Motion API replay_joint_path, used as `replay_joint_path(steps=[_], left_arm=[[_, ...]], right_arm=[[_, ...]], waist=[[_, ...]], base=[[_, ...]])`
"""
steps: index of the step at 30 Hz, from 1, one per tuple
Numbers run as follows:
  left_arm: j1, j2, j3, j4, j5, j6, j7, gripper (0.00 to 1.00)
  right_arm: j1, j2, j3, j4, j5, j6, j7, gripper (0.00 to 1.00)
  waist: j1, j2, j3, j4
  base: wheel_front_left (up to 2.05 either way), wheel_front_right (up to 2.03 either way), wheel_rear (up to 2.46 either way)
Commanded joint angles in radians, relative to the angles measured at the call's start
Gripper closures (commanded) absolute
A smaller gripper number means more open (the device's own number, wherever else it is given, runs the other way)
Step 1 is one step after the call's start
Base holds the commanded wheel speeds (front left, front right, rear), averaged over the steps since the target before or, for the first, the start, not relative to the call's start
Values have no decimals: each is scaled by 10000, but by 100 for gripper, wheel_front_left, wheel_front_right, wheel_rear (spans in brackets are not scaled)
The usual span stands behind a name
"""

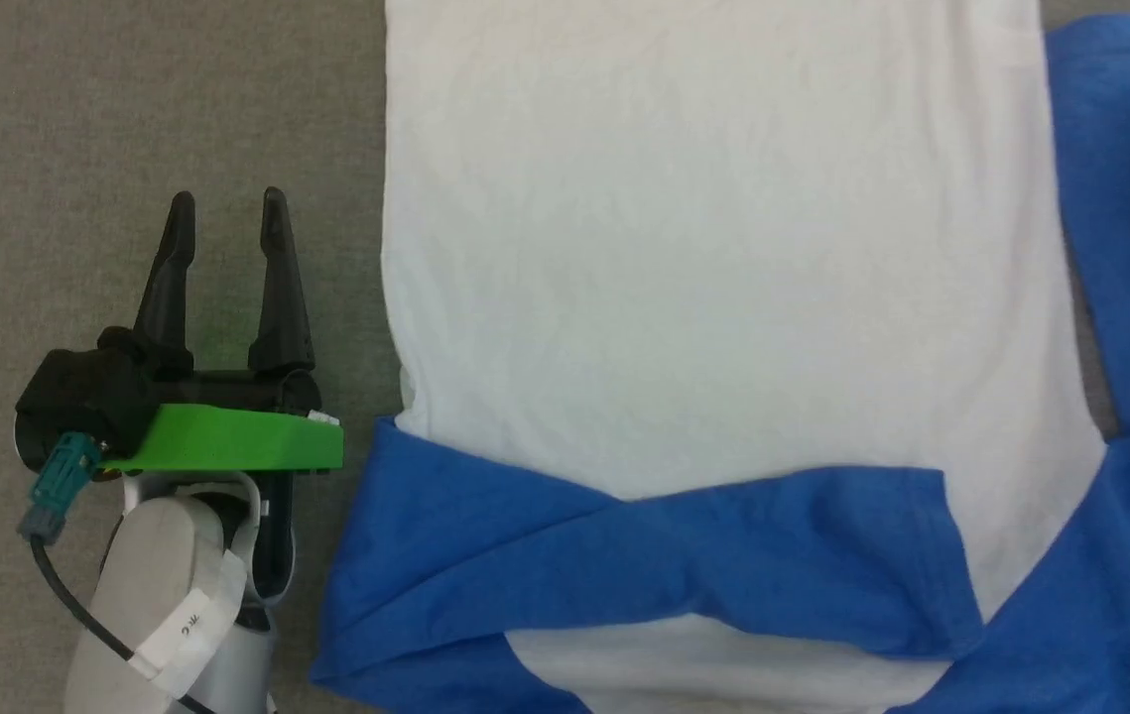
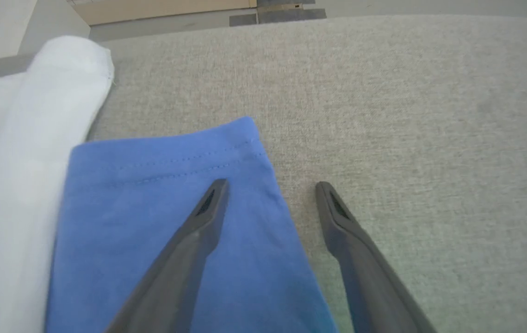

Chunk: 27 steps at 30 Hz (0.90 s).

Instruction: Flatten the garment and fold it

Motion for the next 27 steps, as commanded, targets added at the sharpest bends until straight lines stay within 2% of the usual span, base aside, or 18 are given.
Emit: replay_joint_path(steps=[1, 3, 4, 5, 6, 9, 14, 17, 21, 27], left_arm=[[-26, -113, 169, 26, 158, -148, -46, 0], [-16, -240, 398, 116, 297, -377, -46, 0], [-20, -310, 523, 169, 370, -499, -46, 0], [-19, -369, 615, 210, 430, -582, -46, 0], [-11, -434, 719, 269, 509, -671, -46, 0], [84, -606, 932, 384, 733, -836, -47, 0], [392, -764, 1171, 567, 1013, -997, -47, 0], [705, -784, 1310, 713, 1168, -1084, -47, 0], [1174, -766, 1529, 833, 1305, -1152, -47, 0], [1819, -748, 1777, 911, 1387, -1217, -47, 0]], right_arm=[[-192, -59, -4, 112, -72, -15, 287, 0], [-262, -91, -73, 218, -167, -15, 810, 0], [-281, -92, -134, 238, -217, -15, 1107, 64], [-281, -107, -174, 228, -272, -15, 1312, 78], [-245, -122, -196, 185, -335, -15, 1525, 100], [10, -204, -183, -157, -442, -15, 1641, 100], [910, -448, -601, -1044, -594, -15, 774, 100], [1701, -508, -1223, -1805, -712, -15, 214, 100], [2870, -350, -2094, -3010, -801, -15, -155, 100], [4681, 173, -3099, -5133, -668, -15, -122, 100]], waist=[[-1, 0, 478, 483], [-1, 0, 487, 493], [-1, 0, 479, 488], [-1, 0, 460, 482], [-1, 0, 409, 469], [-1, 0, 120, 373], [-1, 0, -732, 152], [-1, 0, -1419, -53], [-1, 0, -2242, -374], [-1, 0, -3143, -815]], base=[[0, 0, 0], [0, 0, 0], [0, 0, 0], [0, 0, 0], [0, 0, 0], [0, 0, 0], [0, 0, 0], [0, 0, 0], [0, 0, 0], [0, 0, 0]])
